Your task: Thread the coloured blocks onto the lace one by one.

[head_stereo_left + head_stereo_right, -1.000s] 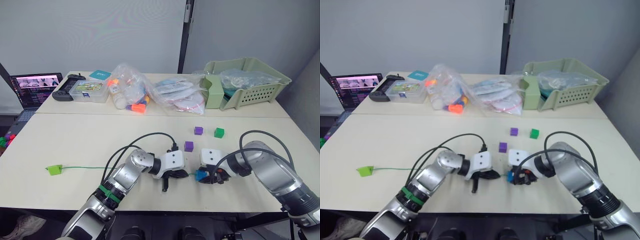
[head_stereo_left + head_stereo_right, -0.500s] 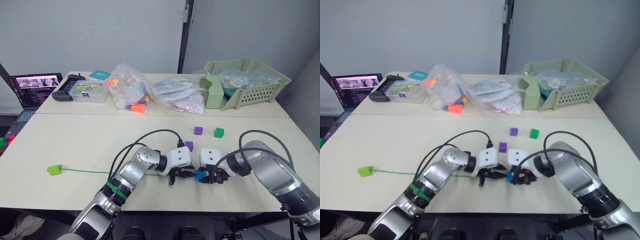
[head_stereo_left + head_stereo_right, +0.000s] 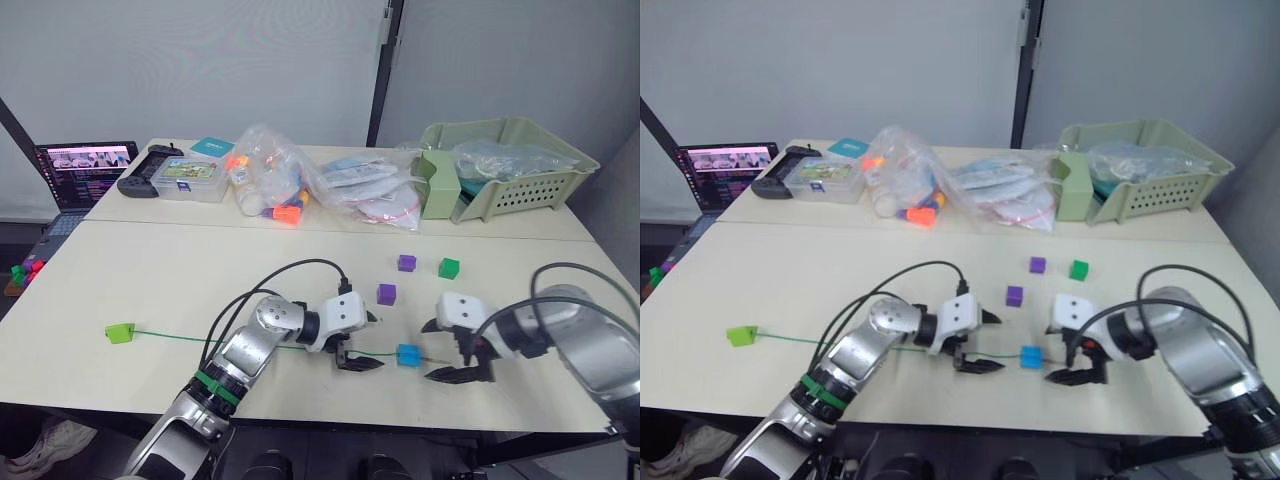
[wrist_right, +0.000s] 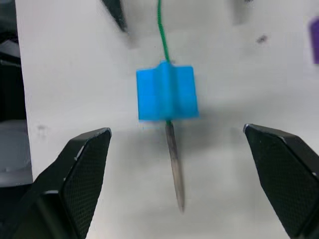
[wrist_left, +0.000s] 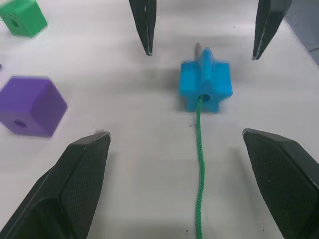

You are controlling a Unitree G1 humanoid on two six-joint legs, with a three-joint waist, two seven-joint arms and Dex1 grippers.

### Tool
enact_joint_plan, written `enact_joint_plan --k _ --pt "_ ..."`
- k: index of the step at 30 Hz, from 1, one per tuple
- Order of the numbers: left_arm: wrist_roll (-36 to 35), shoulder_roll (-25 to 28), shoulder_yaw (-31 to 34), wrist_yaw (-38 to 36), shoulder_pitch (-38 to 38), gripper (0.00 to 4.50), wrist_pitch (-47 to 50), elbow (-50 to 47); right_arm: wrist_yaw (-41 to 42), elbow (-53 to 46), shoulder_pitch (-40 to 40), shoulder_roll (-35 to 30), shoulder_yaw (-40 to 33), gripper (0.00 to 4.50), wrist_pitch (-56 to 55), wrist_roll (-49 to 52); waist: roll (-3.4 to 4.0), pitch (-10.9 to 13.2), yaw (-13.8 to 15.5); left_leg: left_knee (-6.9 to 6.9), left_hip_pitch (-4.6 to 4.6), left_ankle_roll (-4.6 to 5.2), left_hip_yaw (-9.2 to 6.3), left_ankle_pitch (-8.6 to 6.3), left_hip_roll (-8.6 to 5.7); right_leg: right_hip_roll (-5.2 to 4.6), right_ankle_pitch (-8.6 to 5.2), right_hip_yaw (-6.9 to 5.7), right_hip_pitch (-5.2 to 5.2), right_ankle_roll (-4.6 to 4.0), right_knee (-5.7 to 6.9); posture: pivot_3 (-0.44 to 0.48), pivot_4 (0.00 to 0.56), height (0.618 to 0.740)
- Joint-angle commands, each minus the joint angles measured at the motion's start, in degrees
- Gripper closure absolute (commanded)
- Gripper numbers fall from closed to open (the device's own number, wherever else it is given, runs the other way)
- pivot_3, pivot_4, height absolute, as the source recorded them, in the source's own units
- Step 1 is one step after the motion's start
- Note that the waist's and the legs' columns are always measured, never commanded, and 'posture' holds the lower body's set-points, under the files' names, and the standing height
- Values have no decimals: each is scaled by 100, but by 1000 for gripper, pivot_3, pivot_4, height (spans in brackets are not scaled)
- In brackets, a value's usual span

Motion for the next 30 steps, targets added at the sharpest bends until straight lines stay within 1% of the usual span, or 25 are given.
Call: enact_joint_plan --k 1,4,11,15,18,21,26,28,29,30 --pt "-77 -321 -50 52 -227 23 -281 234 -129 -140 362 -239 -647 0 6 293 0 0 14 1 -1 0 2 0 -1 1 0 0 0 0 0 0 150 740" --pt "-83 -529 -54 32 -339 23 -342 526 -271 -219 612 -358 -845 0 96 368 0 0 -4 2 0 0 2 0 0 3 0 0 1 0 2 0 150 740" --pt "110 -738 -279 -39 -531 23 -676 1058 -482 -399 955 -475 -1041 0 178 523 -1 1 -31 -1 1 0 2 0 1 6 -1 2 -1 0 3 0 150 740" --pt "132 -830 -344 -35 -516 23 -743 1155 -585 -442 1003 -453 -1019 0 151 547 -1 1 -16 1 0 0 2 0 0 5 -1 1 -1 1 3 0 150 740" --pt "156 -908 -396 -3 -449 23 -731 1177 -828 -397 952 -355 -765 0 -6 280 -1 1 -11 1 0 0 2 0 -1 4 -1 1 -1 1 2 0 150 740" --pt "161 -919 -376 18 -423 785 -682 1146 -923 -335 838 -241 -525 0 -92 195 -1 1 -12 1 0 0 2 0 -1 5 -1 2 -1 2 2 0 150 740" --pt "108 -869 -340 -18 -340 2494 -603 1025 -971 -213 635 -77 -59 0 -160 0 -1 1 -29 0 1 0 2 0 1 6 -1 2 -1 1 3 0 150 740" --pt "118 -869 -338 -14 -338 3097 -602 1025 -994 -162 583 4 61 0 -174 -19 -1 1 -27 1 1 0 1 0 1 6 -1 1 -1 1 3 0 150 740" --pt "128 -859 -338 -16 -336 3112 -603 1015 -1021 -139 543 87 134 0 -145 -14 -1 1 -24 1 0 0 1 0 0 6 -1 1 -1 1 2 0 150 740" --pt "142 -847 -340 -13 -334 3112 -602 1003 -1063 -116 501 164 196 245 -116 -27 -2 1 -24 1 1 0 1 0 0 5 -1 1 -1 1 3 0 150 740"
